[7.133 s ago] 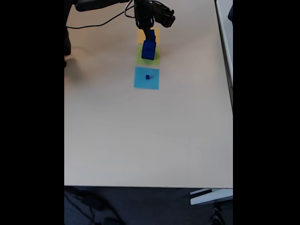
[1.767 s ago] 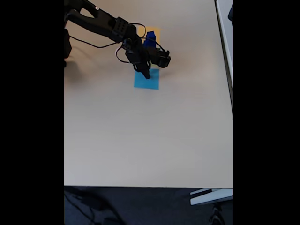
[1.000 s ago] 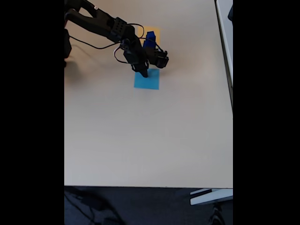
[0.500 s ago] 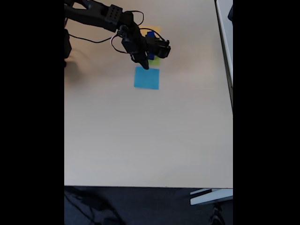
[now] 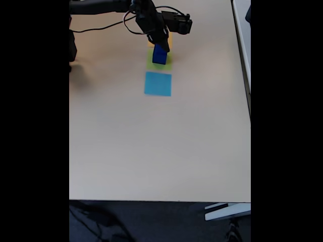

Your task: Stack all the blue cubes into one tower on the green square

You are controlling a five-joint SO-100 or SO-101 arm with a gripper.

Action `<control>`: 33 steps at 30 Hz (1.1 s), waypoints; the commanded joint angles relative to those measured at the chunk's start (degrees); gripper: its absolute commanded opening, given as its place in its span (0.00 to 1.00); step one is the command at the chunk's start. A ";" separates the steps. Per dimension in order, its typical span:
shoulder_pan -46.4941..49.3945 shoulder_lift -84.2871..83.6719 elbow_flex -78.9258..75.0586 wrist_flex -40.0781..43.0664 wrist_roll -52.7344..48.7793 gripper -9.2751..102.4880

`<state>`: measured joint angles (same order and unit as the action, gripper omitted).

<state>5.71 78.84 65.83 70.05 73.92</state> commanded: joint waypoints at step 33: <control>-8.17 2.72 -4.39 0.53 4.31 0.08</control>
<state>-1.85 78.84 65.83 70.49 77.26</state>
